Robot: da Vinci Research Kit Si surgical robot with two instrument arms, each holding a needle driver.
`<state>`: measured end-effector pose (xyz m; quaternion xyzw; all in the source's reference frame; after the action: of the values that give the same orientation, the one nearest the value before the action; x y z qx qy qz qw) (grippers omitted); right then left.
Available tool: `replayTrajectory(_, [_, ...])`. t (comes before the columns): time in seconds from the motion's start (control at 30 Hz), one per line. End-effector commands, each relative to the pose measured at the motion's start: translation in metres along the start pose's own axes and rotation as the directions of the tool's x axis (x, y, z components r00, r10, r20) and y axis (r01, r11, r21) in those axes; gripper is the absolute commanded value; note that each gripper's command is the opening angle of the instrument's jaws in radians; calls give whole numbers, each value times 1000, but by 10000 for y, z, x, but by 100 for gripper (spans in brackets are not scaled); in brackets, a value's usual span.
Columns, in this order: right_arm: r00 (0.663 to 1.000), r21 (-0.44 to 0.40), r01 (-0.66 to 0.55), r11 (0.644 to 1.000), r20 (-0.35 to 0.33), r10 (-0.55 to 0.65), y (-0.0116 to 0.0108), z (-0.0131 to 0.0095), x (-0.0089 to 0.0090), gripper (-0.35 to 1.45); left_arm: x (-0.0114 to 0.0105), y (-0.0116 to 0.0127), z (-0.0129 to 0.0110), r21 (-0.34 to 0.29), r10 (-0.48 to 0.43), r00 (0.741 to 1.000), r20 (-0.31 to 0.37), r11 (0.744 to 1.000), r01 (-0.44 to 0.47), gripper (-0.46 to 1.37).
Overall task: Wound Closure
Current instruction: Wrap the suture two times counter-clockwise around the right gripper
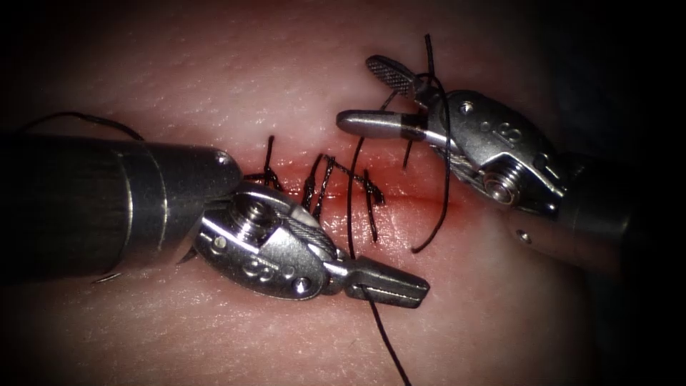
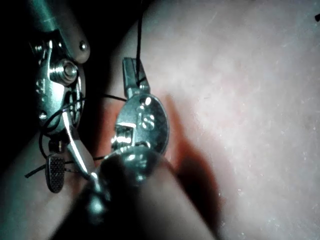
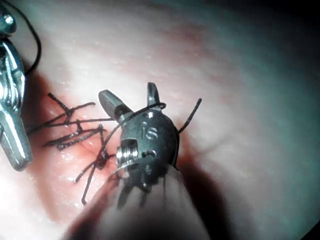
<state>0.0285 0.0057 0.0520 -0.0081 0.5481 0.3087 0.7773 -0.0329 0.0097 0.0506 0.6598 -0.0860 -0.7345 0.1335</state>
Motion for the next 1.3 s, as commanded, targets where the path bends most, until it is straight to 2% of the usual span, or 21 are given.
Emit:
replayTrajectory(0.03, [1000, 35, 11, 999, 18, -12, -2, 2, -1, 128, 2, -3, 0, -3, 3, 1000, -1, 1000, -3, -35])
replayTrajectory(0.27, [992, 166, 25, 986, 116, -45, -17, 8, -4, 128, 16, -20, -3, -9, 28, 999, -21, 1000, -28, -35])
replayTrajectory(0.43, [989, 281, 35, 959, 125, -73, -29, 8, -6, 124, 23, -34, -5, -18, 27, 999, -47, 999, -28, -35])
replayTrajectory(0.53, [986, 342, 47, 938, 133, -98, -34, 6, -10, 112, 26, -42, -7, -23, 33, 997, -66, 999, -34, -35])
replayTrajectory(0.7, [988, 404, 37, 914, 124, -95, -43, 3, -23, 112, 27, -53, -13, -31, 35, 995, -89, 999, -38, -35])
replayTrajectory(0.8, [989, 466, 27, 884, 116, -91, -52, -3, -37, 115, 28, -62, -21, -38, 45, 993, -111, 998, -50, -35])
replayTrajectory(0.9, [990, 507, 31, 861, 104, -97, -58, -6, -42, 114, 30, -71, -30, -44, 50, 991, -126, 997, -56, -35])
replayTrajectory(1.03, [996, 557, 19, 830, 65, -67, -64, -9, -39, 109, 28, -82, -41, -47, 75, 987, -143, 995, -83, -35])
replayTrajectory(1.1, [1000, 580, 10, 815, 13, -22, -67, -9, -34, 109, 22, -89, -50, -41, 88, 984, -158, 995, -96, -35])
replayTrajectory(1.13, [1000, 582, 11, 813, 7, -19, -67, -10, -34, 108, 21, -89, -51, -39, 88, 983, -160, 995, -95, -35])
replayTrajectory(1.3, [997, 612, -17, 791, -50, 61, -70, -13, -30, 108, -1, -92, -65, -21, 101, 977, -185, 994, -107, -35])
